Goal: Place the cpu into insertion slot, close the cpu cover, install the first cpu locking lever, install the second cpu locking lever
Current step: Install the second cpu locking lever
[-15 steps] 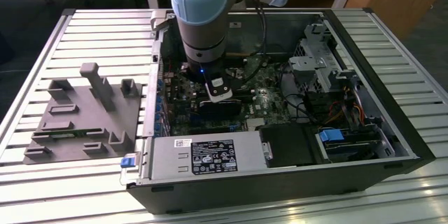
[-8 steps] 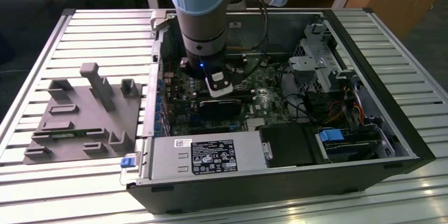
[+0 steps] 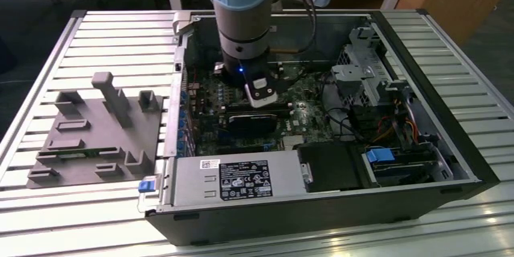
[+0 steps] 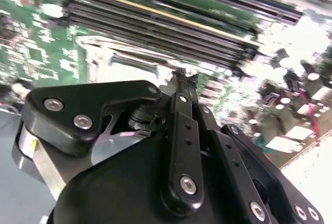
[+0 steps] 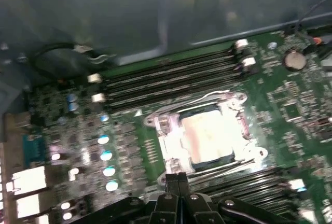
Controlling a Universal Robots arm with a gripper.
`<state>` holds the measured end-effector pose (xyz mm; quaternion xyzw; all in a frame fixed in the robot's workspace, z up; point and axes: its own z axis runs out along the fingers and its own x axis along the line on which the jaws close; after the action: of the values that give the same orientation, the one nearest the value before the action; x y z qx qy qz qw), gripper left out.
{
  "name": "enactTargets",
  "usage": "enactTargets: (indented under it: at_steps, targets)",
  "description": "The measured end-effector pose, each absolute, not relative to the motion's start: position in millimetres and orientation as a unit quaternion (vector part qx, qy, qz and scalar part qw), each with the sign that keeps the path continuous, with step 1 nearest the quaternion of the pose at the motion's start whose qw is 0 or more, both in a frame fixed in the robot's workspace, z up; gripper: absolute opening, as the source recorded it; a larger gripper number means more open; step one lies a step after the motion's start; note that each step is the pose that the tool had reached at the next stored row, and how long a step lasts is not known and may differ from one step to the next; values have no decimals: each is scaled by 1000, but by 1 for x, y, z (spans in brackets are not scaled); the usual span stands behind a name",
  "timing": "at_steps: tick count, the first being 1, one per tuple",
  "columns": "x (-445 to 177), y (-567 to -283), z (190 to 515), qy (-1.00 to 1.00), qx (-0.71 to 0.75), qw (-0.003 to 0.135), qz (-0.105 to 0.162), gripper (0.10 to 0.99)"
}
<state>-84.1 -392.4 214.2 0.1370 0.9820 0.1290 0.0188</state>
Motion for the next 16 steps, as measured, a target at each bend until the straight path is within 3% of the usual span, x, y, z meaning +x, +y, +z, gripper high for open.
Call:
enactTargets:
  at_steps: [9, 16]
  targets:
    - [-51, -392, 214, 982, 137, 15, 126, 106]
    - [-49, -377, 214, 986, 137, 19, 91, 106]
